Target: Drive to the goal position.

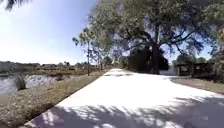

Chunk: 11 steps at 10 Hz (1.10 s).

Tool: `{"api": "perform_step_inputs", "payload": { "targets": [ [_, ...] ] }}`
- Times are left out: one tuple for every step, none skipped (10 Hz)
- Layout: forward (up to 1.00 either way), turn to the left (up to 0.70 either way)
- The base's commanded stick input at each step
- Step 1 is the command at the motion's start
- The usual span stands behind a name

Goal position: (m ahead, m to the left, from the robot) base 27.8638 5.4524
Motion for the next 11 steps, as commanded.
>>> {"api": "perform_step_inputs", "payload": {
  "targets": [
    [1.00, 0.00],
    [1.00, 0.00],
    [1.00, 0.00],
    [1.00, 0.00],
    [1.00, -0.07],
    [1.00, -0.40],
    [1.00, -0.40],
    [1.00, -0.26],
    [1.00, -0.15],
    [1.00, -0.04],
    [1.00, 0.00]
  ]
}}
